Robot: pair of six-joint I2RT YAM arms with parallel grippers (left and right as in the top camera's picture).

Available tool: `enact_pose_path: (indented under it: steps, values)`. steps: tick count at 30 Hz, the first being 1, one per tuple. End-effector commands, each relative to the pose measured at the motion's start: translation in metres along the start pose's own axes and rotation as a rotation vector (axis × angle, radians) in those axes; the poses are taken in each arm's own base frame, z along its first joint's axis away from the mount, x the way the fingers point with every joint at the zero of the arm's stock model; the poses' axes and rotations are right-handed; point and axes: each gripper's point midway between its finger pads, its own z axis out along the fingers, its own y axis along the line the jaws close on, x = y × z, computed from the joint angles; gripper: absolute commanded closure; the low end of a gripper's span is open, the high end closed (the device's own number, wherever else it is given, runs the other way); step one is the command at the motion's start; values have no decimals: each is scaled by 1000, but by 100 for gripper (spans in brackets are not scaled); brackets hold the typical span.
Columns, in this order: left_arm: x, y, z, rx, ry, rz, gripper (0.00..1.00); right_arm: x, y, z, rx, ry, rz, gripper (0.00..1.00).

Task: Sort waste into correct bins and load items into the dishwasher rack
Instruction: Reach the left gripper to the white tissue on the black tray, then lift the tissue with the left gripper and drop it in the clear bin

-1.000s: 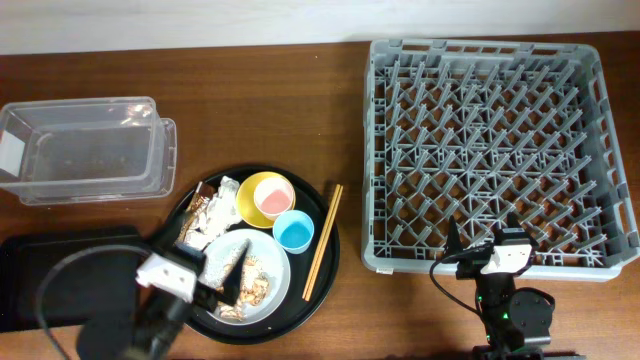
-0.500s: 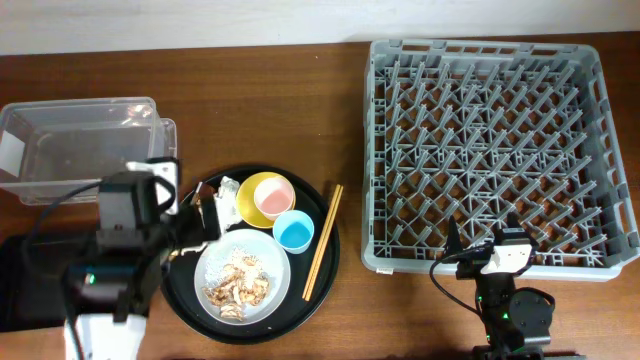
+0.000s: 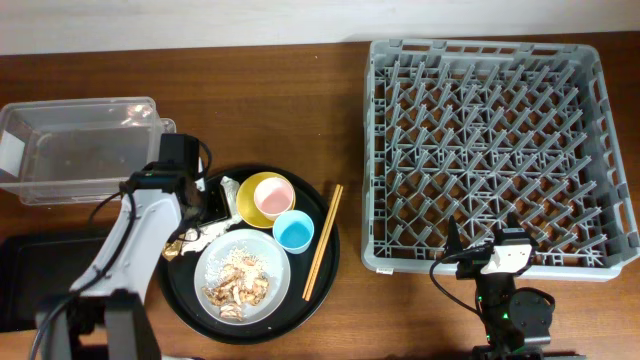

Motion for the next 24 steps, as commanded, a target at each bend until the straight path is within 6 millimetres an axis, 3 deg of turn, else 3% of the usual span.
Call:
enact_pose_path:
  steps: [1, 4, 7, 11, 15, 19, 21, 24]
  values:
    - [3, -13, 18, 71, 59, 88, 36, 4, -4, 0, 22, 6, 1, 2]
    - [1, -14, 26, 72, 62, 115, 41, 4, -4, 0, 22, 6, 1, 2]
    - [0, -11, 26, 57, 54, 129, 55, 4, -4, 0, 22, 6, 1, 2]
    - [-5, -7, 28, 26, 36, 130, 57, 4, -4, 0, 22, 6, 1, 2]
    - [0, -5, 36, 18, 66, 129, 66, 4, -4, 0, 22, 6, 1, 2]
    - [3, -5, 35, 19, 82, 128, 99, 4, -4, 0, 22, 6, 1, 2]
    - [4, -5, 31, 17, 89, 128, 99, 4, -4, 0, 22, 6, 1, 2]
    - [-7, -8, 5, 25, 59, 128, 99, 4, -4, 0, 22, 6, 1, 2]
